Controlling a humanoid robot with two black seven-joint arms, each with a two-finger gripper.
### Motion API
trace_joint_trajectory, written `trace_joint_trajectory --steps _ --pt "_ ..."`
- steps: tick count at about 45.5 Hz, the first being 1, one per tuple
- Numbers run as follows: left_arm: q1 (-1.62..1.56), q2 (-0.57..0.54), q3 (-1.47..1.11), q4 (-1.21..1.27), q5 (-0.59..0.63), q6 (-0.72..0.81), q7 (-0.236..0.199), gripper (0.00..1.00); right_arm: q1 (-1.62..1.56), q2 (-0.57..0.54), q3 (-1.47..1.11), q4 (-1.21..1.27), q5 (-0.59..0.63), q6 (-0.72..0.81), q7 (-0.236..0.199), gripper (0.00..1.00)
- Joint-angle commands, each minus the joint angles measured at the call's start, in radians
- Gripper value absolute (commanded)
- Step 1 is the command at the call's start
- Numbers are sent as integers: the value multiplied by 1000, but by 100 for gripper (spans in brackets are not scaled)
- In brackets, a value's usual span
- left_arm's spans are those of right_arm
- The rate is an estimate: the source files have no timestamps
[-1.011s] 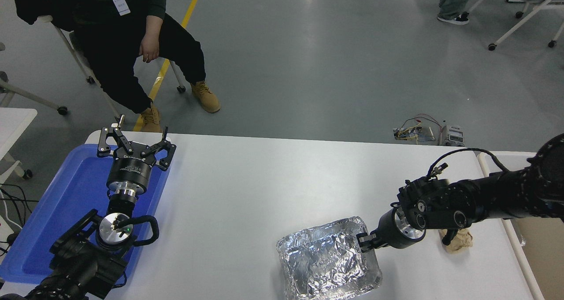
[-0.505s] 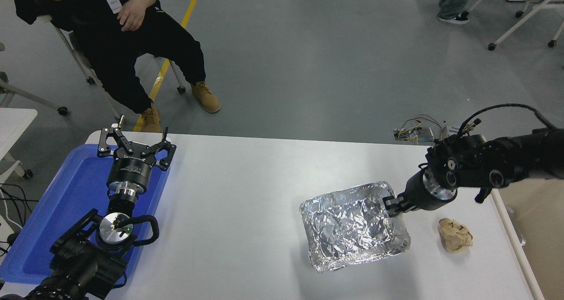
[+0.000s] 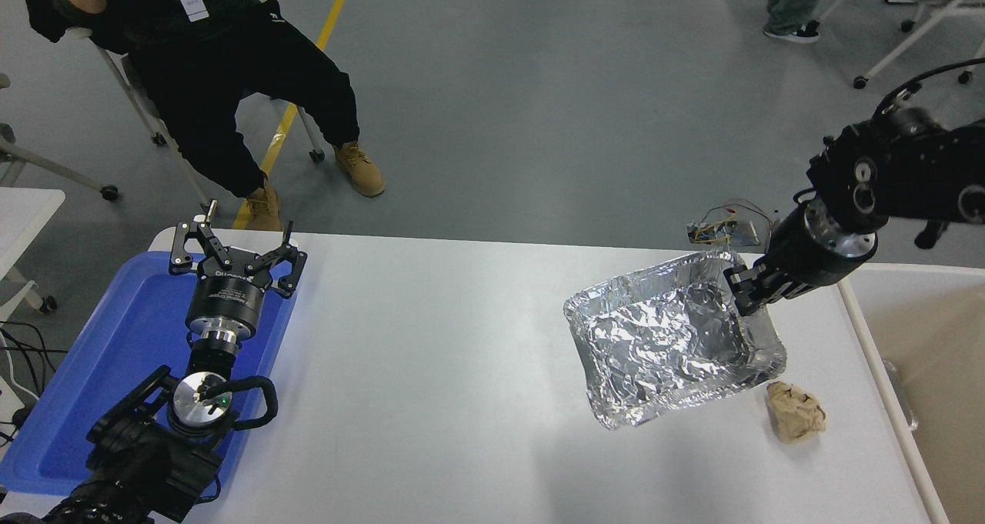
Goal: Pick up foil plate and place in dustbin
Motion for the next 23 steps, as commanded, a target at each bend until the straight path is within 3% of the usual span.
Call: trace_joint_trajectory --steps 1,23 --pt "0 0 -1 0 0 0 0 100 168 -53 -7 40 -19 76 -2 0" --pt "0 0 0 0 0 0 0 100 319 -90 -7 110 -58 76 -3 0"
